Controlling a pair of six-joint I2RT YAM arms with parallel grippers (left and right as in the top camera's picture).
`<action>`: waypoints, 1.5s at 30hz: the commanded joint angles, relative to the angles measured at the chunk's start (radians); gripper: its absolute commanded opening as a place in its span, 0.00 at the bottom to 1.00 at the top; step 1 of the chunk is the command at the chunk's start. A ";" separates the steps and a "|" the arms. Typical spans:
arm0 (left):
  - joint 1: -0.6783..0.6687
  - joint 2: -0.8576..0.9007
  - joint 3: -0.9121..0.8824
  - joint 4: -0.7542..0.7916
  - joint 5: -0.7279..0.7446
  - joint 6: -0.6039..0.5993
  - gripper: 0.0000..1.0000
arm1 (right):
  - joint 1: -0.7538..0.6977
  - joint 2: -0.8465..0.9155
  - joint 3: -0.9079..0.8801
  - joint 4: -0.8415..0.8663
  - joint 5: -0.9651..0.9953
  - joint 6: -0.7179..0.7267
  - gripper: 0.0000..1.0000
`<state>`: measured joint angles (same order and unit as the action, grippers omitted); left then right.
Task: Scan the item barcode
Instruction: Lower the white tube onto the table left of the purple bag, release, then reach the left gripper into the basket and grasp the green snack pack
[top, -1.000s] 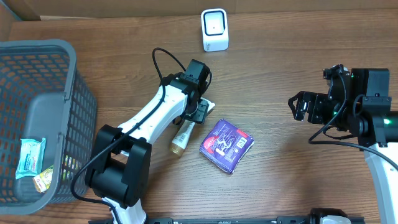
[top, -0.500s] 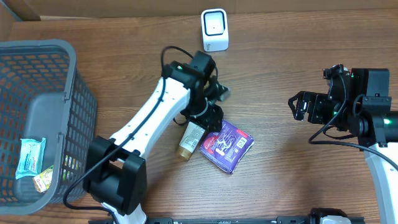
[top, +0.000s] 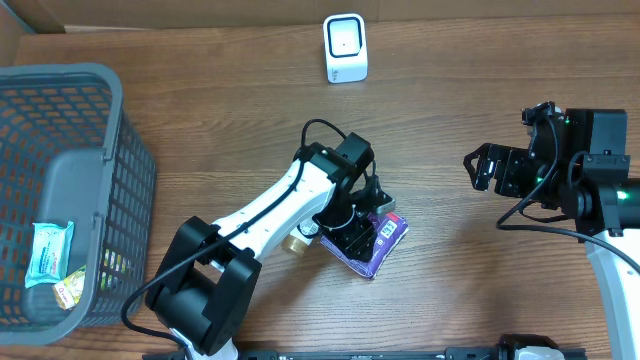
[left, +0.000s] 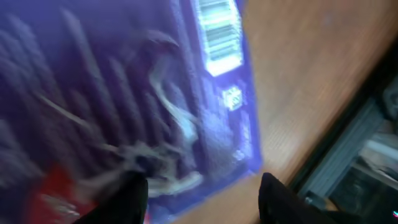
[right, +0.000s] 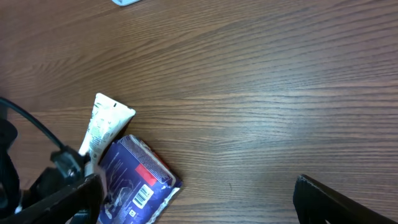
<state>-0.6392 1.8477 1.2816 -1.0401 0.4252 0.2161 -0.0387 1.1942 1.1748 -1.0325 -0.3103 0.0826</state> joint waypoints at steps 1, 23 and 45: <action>0.013 -0.010 -0.005 0.071 -0.147 -0.043 0.49 | 0.004 -0.002 0.023 0.005 -0.006 0.007 0.98; 0.097 -0.007 0.192 0.173 -0.385 -0.492 0.44 | 0.004 -0.002 0.023 -0.013 -0.006 0.018 0.98; 0.800 -0.129 1.147 -0.650 -0.479 -0.464 0.48 | 0.004 -0.002 0.023 -0.016 -0.006 0.018 0.99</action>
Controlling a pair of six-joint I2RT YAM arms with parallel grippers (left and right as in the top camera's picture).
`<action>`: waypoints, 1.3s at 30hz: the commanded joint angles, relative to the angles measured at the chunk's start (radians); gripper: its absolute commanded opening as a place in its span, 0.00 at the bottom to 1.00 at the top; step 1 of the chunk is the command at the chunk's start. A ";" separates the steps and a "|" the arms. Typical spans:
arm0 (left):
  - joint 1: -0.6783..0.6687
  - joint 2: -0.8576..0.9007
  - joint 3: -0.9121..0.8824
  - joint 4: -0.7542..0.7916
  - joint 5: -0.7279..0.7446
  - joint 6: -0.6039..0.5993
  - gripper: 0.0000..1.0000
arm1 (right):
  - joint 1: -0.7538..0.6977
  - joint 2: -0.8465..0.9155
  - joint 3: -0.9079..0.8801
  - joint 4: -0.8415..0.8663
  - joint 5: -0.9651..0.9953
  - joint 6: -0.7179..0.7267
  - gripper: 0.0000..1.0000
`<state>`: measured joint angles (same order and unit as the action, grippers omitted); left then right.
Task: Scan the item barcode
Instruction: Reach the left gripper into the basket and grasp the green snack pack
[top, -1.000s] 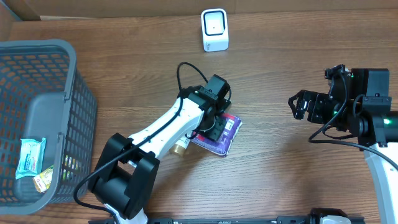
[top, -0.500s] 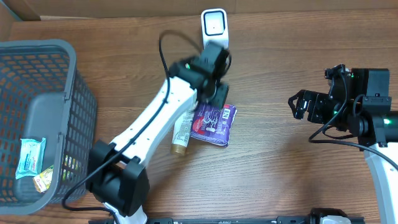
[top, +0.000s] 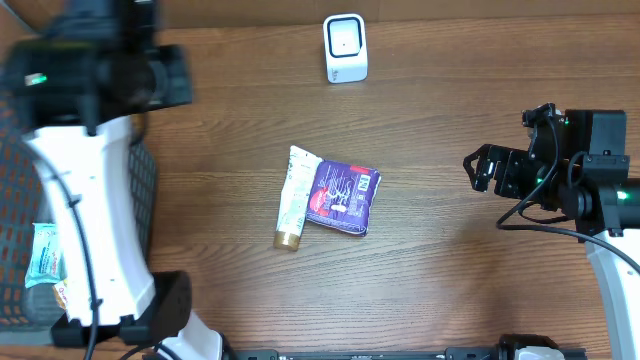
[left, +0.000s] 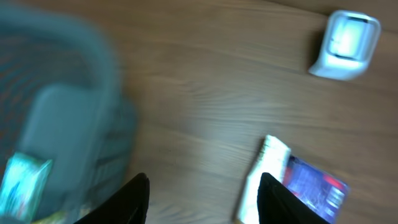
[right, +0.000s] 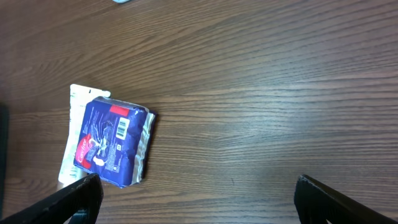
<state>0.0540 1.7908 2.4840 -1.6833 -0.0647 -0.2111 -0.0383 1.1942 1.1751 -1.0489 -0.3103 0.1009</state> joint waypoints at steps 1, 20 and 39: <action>0.146 -0.088 -0.081 -0.006 0.010 -0.040 0.48 | 0.004 -0.002 0.023 -0.001 -0.006 -0.001 0.99; 0.871 -0.200 -0.731 0.160 0.102 -0.183 0.48 | 0.004 -0.002 0.023 0.007 -0.006 -0.002 0.99; 0.868 -0.203 -1.386 0.626 0.095 -0.207 0.68 | 0.004 -0.002 0.023 0.006 -0.006 -0.004 1.00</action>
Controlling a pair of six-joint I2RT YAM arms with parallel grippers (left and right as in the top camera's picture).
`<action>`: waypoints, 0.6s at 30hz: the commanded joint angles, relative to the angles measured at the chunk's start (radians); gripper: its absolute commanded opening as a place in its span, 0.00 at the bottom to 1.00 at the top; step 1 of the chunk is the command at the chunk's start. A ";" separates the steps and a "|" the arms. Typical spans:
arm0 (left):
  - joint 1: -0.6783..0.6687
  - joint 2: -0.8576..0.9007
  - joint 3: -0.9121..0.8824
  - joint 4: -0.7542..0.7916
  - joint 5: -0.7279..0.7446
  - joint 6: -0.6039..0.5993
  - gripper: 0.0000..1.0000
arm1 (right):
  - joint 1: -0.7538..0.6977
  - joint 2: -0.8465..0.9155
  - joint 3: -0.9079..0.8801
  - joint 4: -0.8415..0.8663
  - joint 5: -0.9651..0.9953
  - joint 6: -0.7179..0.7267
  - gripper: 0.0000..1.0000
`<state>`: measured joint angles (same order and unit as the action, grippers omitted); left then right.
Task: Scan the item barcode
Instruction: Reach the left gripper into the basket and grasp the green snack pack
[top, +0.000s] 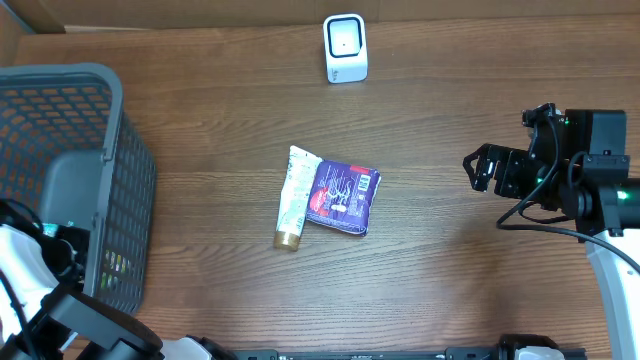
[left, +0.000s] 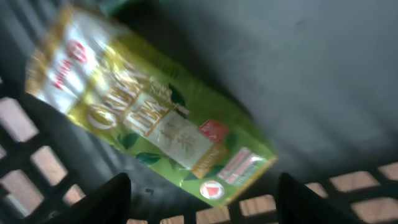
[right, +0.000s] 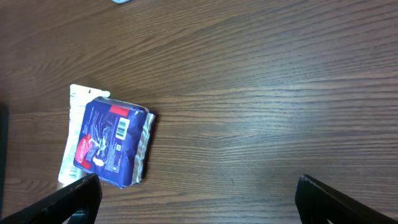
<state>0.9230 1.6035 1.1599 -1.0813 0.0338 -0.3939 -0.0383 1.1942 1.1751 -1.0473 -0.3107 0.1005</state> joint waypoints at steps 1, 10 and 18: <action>-0.001 -0.016 -0.087 0.042 -0.015 -0.043 0.72 | 0.004 -0.002 0.023 0.005 -0.005 -0.004 1.00; -0.001 -0.016 -0.250 0.271 -0.041 -0.082 1.00 | 0.004 -0.002 0.023 -0.008 -0.005 -0.004 1.00; -0.002 -0.016 -0.254 0.338 -0.041 -0.082 0.92 | 0.004 -0.002 0.023 -0.007 -0.005 -0.003 1.00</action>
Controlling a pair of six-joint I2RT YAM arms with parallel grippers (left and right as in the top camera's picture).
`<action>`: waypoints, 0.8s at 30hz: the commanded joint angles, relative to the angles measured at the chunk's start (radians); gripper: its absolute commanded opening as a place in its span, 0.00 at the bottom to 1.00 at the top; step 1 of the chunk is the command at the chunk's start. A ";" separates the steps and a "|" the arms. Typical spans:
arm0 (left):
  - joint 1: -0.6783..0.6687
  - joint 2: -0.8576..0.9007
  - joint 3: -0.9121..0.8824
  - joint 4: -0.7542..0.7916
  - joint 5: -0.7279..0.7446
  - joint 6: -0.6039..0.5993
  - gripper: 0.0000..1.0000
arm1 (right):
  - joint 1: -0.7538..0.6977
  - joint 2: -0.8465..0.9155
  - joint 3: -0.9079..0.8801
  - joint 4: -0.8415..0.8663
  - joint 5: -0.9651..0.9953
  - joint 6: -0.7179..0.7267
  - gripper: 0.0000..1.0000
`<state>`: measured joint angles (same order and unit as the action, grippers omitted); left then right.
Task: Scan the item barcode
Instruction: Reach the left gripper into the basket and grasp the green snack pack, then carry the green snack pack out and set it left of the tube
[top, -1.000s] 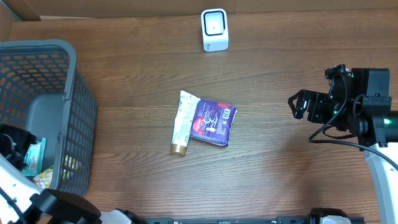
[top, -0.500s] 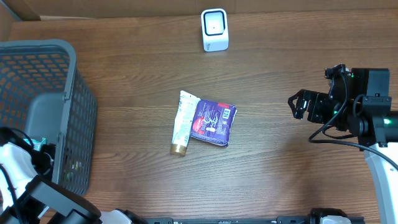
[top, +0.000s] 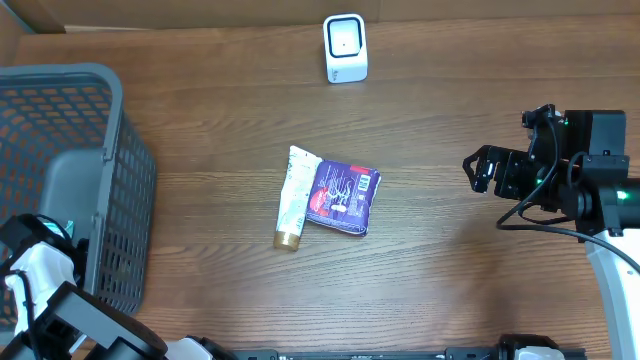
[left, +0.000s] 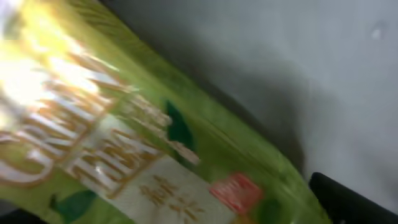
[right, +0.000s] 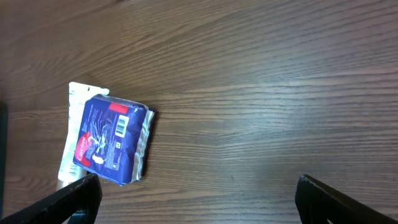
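A green tea packet (left: 155, 143) fills the blurred left wrist view, lying on the grey basket floor. My left gripper (left: 199, 214) is low over it and open; only one dark fingertip (left: 351, 202) shows, at the lower right. In the overhead view the left arm (top: 40, 268) reaches down into the basket (top: 95, 75). The white scanner (top: 345, 47) stands at the table's far edge. My right gripper (right: 199, 199) hangs open over bare wood at the right, with nothing in it.
A purple pack (top: 343, 198) with its barcode facing up lies mid-table, touching a white tube (top: 293, 197) on its left. Both also show in the right wrist view, the pack (right: 112, 140) at the left. The grey mesh basket takes up the table's left side.
The left gripper has come much closer to the green tea packet, which now fills its view, and its fingers stand wider apart. The right arm has barely shifted.
The left gripper was first down at the purple pack mid-table. Then the arm was over the basket side, and the pack lay turned next to the tube. Then the gripper was inside the basket above the green tea packet, and now it is right over it.
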<state>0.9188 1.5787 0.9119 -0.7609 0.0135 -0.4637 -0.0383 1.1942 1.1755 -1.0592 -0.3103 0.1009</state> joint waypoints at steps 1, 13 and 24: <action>0.003 0.009 -0.006 0.019 -0.020 -0.012 0.83 | 0.004 -0.002 0.023 0.005 -0.006 -0.004 1.00; 0.003 0.009 0.027 0.002 0.122 0.047 0.07 | 0.004 -0.002 0.023 0.006 -0.006 -0.004 1.00; -0.012 0.008 0.454 -0.328 0.419 0.204 0.04 | 0.004 -0.002 0.023 0.006 -0.006 -0.004 1.00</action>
<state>0.9226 1.6054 1.1965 -1.0332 0.3229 -0.3416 -0.0383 1.1942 1.1751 -1.0584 -0.3103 0.1009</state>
